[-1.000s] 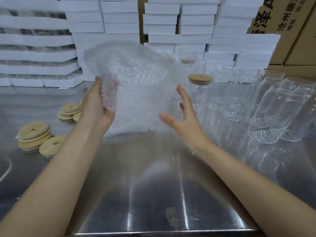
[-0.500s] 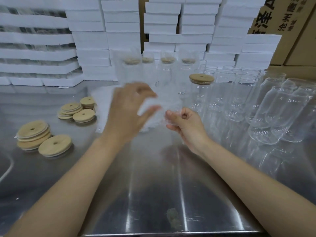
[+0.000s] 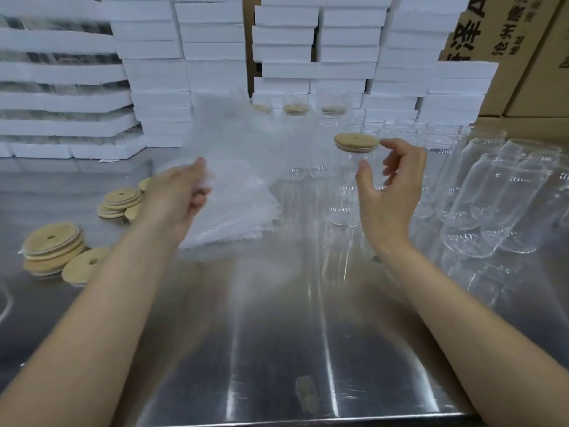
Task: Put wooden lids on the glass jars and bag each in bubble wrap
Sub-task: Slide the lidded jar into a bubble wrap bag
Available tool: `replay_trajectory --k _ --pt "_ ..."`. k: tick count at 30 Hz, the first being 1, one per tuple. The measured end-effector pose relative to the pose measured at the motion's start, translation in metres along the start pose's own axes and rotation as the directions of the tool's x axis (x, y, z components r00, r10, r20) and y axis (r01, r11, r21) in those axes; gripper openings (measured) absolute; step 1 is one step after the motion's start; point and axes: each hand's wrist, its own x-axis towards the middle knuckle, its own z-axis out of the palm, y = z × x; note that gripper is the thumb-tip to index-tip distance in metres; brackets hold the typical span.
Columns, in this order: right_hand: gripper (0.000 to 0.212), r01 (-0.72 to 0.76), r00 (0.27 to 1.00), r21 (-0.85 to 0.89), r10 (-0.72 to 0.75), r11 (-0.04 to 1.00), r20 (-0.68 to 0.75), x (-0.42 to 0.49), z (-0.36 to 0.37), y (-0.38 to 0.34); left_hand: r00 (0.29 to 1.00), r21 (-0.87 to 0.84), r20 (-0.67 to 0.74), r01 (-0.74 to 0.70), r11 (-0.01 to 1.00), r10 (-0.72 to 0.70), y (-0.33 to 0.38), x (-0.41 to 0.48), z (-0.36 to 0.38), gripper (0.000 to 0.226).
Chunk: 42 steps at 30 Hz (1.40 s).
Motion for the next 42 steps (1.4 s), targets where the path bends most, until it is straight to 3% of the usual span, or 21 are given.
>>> replay_trajectory --k 1,3,5,6,8,10,12,14,16,19,22,26,28,31,33,38,42 --pt "0.040 0.040 0.999 -0.088 -0.037 0.995 0.038 0.006 -0.002 0.004 0.998 -0.119 -0.063 -0.019 0.993 0.011 0.006 0.003 -0.004 0.020" --pt "0.052 0.103 0.986 -0.202 -0.073 0.974 0.152 0.012 -0.004 0.012 0.924 -0.078 -0.271 -0.300 0.951 0.269 0.016 0.004 -0.010 0.020" --pt "0.053 0.076 0.966 -0.202 -0.022 0.976 0.256 0.013 -0.003 0.017 0.680 0.182 -0.356 -0.622 0.762 0.640 0.021 0.002 -0.014 0.018" --pt "0.051 0.038 0.954 -0.187 0.020 0.982 0.298 0.012 -0.002 0.020 0.553 0.302 -0.326 -0.708 0.639 0.767 0.022 -0.001 -0.013 0.016" --pt "0.051 0.007 0.939 -0.189 0.059 0.982 0.340 0.008 -0.002 0.023 0.370 0.483 -0.177 -0.775 0.408 0.912 0.017 -0.007 -0.006 0.013" --pt "0.057 0.013 0.941 -0.183 0.049 0.983 0.335 0.005 -0.002 0.026 0.295 0.583 0.068 -0.787 0.202 0.953 0.005 -0.012 0.000 0.011" --pt "0.063 -0.005 0.944 -0.122 0.045 0.993 0.327 0.005 0.000 0.028 0.387 0.650 0.327 -0.754 0.092 0.862 -0.011 -0.012 0.005 0.003" --pt "0.065 -0.091 0.938 -0.058 0.105 0.994 0.330 0.005 -0.001 0.028 0.587 0.754 0.460 -0.655 0.056 0.667 -0.027 -0.010 0.009 0.018" --pt "0.066 -0.131 0.937 -0.045 0.139 0.990 0.320 0.004 -0.002 0.026 0.725 0.820 0.470 -0.569 0.055 0.503 -0.040 -0.007 0.008 0.028" --pt "0.066 -0.184 0.949 0.015 0.173 0.983 0.264 0.002 -0.003 0.022 0.819 0.868 0.405 -0.484 0.112 0.406 -0.045 -0.008 0.005 0.037" --pt "0.060 -0.317 0.933 0.140 0.282 0.938 0.226 0.000 0.001 0.019 0.854 0.877 0.338 -0.438 0.196 0.396 -0.042 -0.009 0.003 0.026" --pt "0.052 -0.511 0.858 0.282 0.459 0.812 0.232 0.003 0.006 0.018 0.932 0.854 0.227 -0.330 0.403 0.281 -0.040 -0.010 0.004 0.010" --pt "0.052 -0.580 0.815 0.362 0.522 0.730 0.251 0.003 0.007 0.019 0.938 0.822 0.183 -0.310 0.478 0.293 -0.040 -0.010 0.005 0.011" --pt "0.051 -0.632 0.771 0.447 0.572 0.633 0.280 0.006 0.007 0.018 0.831 0.738 0.147 -0.453 0.500 0.536 -0.037 -0.012 0.006 0.020" --pt "0.057 -0.663 0.742 0.452 0.604 0.597 0.291 0.007 0.006 0.017 0.765 0.674 0.160 -0.546 0.497 0.624 -0.036 -0.014 0.008 0.027" --pt "0.056 -0.729 0.672 0.443 0.671 0.522 0.313 0.006 0.007 0.017 0.859 0.673 0.154 -0.453 0.585 0.488 -0.047 -0.013 0.011 0.026" --pt "0.048 -0.746 0.658 0.429 0.657 0.508 0.367 0.005 0.006 0.013 0.895 0.662 0.173 -0.415 0.623 0.412 -0.047 -0.016 0.012 0.018"
